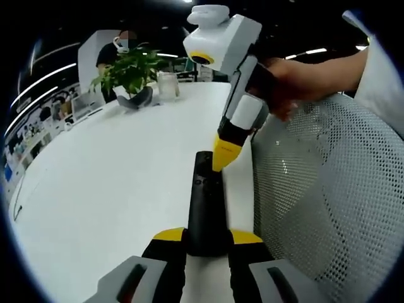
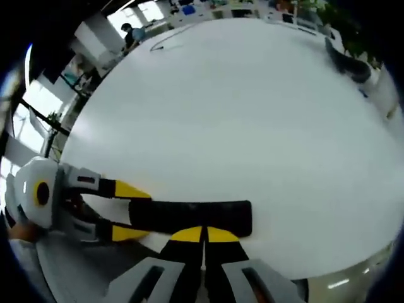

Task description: Press the specified remote control buttons in sequence, fully releasing each button before pressing the next.

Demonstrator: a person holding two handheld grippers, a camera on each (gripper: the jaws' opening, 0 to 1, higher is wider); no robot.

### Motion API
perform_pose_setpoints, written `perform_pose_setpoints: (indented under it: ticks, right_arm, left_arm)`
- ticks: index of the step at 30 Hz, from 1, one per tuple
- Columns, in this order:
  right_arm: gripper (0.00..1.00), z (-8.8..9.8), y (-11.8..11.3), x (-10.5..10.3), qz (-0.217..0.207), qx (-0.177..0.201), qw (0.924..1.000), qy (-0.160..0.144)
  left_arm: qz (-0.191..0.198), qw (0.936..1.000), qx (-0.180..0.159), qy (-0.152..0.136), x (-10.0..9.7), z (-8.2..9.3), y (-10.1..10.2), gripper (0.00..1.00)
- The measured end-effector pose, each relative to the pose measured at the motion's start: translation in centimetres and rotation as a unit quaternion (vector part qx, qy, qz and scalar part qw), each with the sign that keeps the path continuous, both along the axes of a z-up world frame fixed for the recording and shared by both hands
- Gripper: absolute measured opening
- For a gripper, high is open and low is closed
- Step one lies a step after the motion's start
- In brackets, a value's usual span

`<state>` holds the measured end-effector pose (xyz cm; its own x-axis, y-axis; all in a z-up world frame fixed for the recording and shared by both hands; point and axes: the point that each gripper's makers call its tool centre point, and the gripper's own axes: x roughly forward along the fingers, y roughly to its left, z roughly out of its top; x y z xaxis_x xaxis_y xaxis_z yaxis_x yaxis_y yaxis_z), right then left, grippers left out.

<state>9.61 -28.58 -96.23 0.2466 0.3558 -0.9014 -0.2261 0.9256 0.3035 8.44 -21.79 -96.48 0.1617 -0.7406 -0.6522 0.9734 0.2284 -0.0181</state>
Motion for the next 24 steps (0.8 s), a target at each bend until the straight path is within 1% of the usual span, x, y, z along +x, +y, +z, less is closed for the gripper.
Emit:
perform_pose_setpoints:
  ticks: [2, 4, 9, 11, 12, 13, 15, 17, 18, 21, 22, 24]
  right_arm:
    - [0.0, 0.06, -0.07, 0.03, -0.01, 0.006, 0.9999, 0.006]
    - [0.0, 0.02, -0.04, 0.08, -0.012, 0.005, 0.9999, 0.005]
    - [0.0, 0.06, -0.02, 0.2, -0.004, -0.009, 0.9999, -0.008]
    - [0.0, 0.09, -0.03, 0.34, 0.005, -0.013, 0.9997, -0.018]
    - [0.0, 0.1, 0.0, 0.32, 0.019, -0.018, 0.9995, -0.019]
    - [0.0, 0.1, 0.09, 0.28, 0.023, -0.02, 0.9993, -0.02]
    - [0.0, 0.12, 0.02, 0.25, 0.016, -0.016, 0.9996, -0.017]
    - [0.0, 0.13, -0.02, 0.24, -0.002, 0.003, 1.0, -0.003]
    - [0.0, 0.23, 0.01, 0.17, -0.019, 0.017, 0.9996, 0.006]
    - [0.0, 0.25, -0.11, -0.05, -0.033, 0.031, 0.9988, 0.019]
    - [0.0, 0.33, -0.19, 0.0, -0.032, 0.028, 0.999, 0.016]
    - [0.0, 0.98, -0.08, 0.38, -0.031, 0.026, 0.9992, -0.007]
  left_arm:
    - [0.002, 1.0, -0.002, 0.0, 0.06, -0.02, -0.07, 0.24]
    - [0.004, 1.0, -0.003, -0.001, 0.06, -0.05, -0.12, 0.24]
    - [0.005, 1.0, -0.004, -0.001, 0.14, -0.04, -0.31, 0.24]
    - [0.007, 1.0, -0.006, -0.001, 0.1, 0.02, -0.26, 0.24]
    - [0.007, 1.0, -0.006, -0.002, 0.06, 0.01, -0.24, 0.24]
    - [0.007, 0.9999, -0.007, -0.003, 0.04, 0.0, -0.24, 0.24]
    - [0.006, 0.9999, -0.008, -0.003, -0.01, 0.05, -0.24, 0.24]
    - [0.004, 1.0, -0.007, -0.004, -0.09, 0.04, -0.19, 0.24]
    - [0.004, 1.0, -0.007, -0.004, -0.15, 0.02, -0.17, 0.24]
    - [0.001, 1.0, -0.004, -0.004, -0.3, -0.02, -0.1, 0.24]
    - [-0.001, 1.0, -0.003, -0.004, -0.41, 0.04, -0.06, 0.24]
    - [-0.004, 1.0, 0.0, -0.002, -0.52, 0.03, 0.03, 0.24]
